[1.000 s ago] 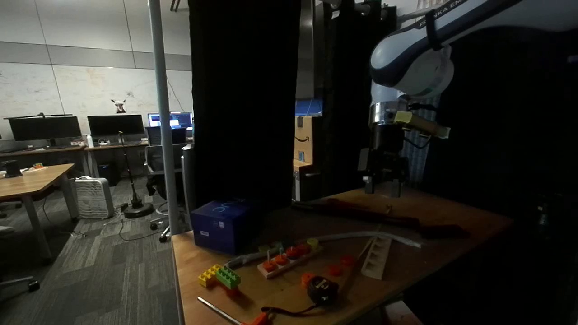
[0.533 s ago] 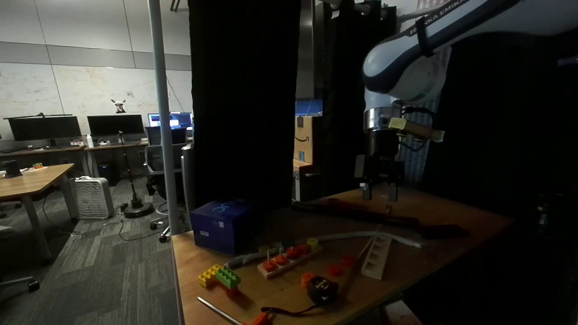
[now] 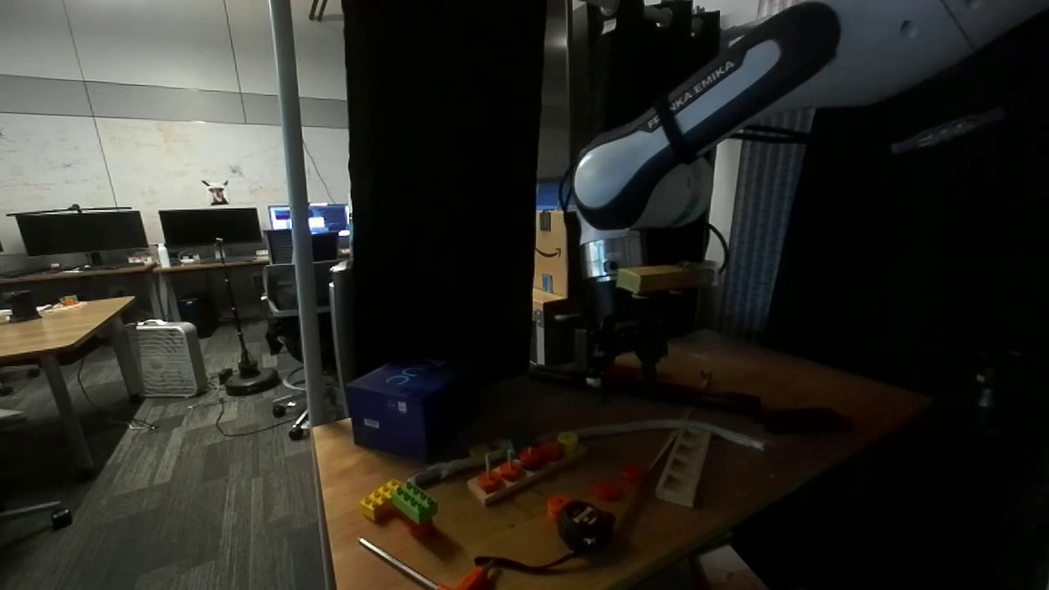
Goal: Move the object forward near the blue box
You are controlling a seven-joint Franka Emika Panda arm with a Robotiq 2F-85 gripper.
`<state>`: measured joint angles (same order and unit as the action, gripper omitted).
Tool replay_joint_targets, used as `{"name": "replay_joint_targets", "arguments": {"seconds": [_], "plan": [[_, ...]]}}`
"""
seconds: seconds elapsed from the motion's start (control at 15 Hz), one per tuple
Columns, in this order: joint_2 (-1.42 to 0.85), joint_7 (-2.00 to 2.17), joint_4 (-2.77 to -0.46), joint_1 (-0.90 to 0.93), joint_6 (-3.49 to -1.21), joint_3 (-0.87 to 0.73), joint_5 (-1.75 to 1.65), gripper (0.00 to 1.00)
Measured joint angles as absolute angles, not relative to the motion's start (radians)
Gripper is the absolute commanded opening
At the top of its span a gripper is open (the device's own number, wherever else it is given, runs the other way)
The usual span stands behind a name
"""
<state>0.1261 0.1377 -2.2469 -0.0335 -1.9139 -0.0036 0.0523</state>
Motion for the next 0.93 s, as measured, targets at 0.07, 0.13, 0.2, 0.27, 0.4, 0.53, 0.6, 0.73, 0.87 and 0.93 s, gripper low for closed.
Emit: {"name": "replay_joint_targets", "arguments": {"seconds": [0.07,0.13,0.2,0.27,0.4,0.53,0.6,0.73,0.87,0.93], "plan": [[0.096,0.167,-2.224,-0.027,-1.924,0.01,0.029,1.0],[0.067,0.193,-2.2,-0.021,-1.933,0.019,0.006,1.0],[0.041,0.215,-2.176,-0.016,-1.939,0.026,-0.018,1.0],[0.016,0.235,-2.151,-0.011,-1.948,0.03,-0.042,1.0],[-0.026,0.27,-2.105,0.001,-1.963,0.033,-0.088,1.0],[-0.063,0.304,-2.064,0.011,-1.993,0.033,-0.131,1.0],[-0.078,0.318,-2.047,0.014,-2.012,0.033,-0.148,1.0],[-0.104,0.346,-2.024,0.017,-2.062,0.032,-0.173,1.0],[-0.125,0.367,-2.015,0.017,-2.121,0.028,-0.191,1.0],[-0.136,0.373,-2.013,0.017,-2.149,0.025,-0.196,1.0]]}}
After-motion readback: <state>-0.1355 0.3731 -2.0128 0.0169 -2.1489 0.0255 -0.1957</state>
